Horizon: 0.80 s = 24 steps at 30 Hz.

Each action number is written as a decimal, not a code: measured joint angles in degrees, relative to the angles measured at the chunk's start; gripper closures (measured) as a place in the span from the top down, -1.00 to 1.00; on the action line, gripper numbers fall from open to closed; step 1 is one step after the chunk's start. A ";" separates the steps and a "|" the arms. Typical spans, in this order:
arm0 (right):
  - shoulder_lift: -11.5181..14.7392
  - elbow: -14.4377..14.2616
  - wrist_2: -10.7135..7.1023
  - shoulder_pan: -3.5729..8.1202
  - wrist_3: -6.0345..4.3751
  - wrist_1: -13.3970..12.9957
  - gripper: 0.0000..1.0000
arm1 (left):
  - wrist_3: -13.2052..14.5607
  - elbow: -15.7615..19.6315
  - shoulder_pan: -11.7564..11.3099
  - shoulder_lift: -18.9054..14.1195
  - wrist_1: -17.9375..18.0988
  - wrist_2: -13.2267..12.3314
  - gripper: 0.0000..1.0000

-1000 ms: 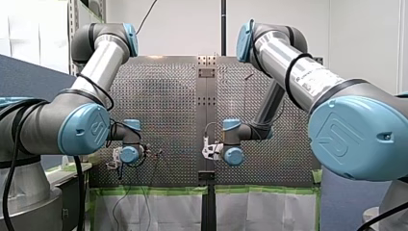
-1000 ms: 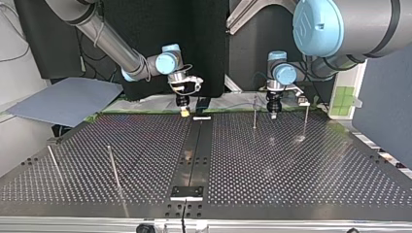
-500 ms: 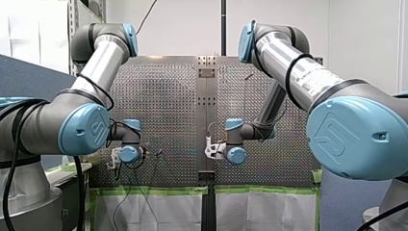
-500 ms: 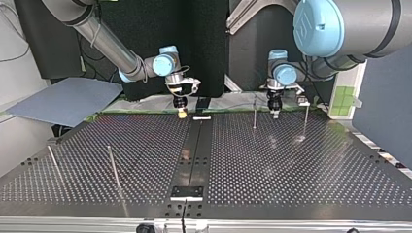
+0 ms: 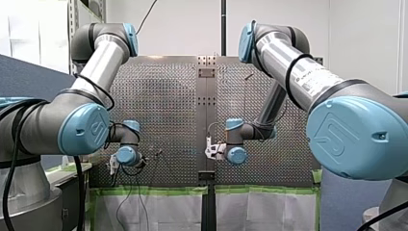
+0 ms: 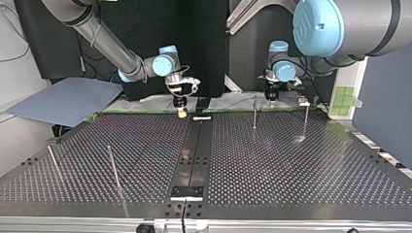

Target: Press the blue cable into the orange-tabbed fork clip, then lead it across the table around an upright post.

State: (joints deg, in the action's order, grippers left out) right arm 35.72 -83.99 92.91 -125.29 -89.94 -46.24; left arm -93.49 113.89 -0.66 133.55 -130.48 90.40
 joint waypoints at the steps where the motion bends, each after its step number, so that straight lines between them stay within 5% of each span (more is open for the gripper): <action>1: 0.00 0.00 0.00 0.01 0.00 0.03 -1.00 | 0.09 0.46 -0.02 -0.04 0.05 -0.50 0.99; 8: 0.00 0.00 0.00 0.07 0.01 0.22 -1.00 | 0.12 3.30 -0.19 -0.46 3.02 -3.82 0.99; 24: 0.01 0.00 0.00 0.09 0.10 0.61 -1.00 | -0.62 9.37 -0.61 -2.77 10.01 -7.00 0.99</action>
State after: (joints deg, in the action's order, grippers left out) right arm 35.73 -83.99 92.91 -125.20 -89.84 -45.63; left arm -94.11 123.26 -1.27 130.78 -120.47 83.41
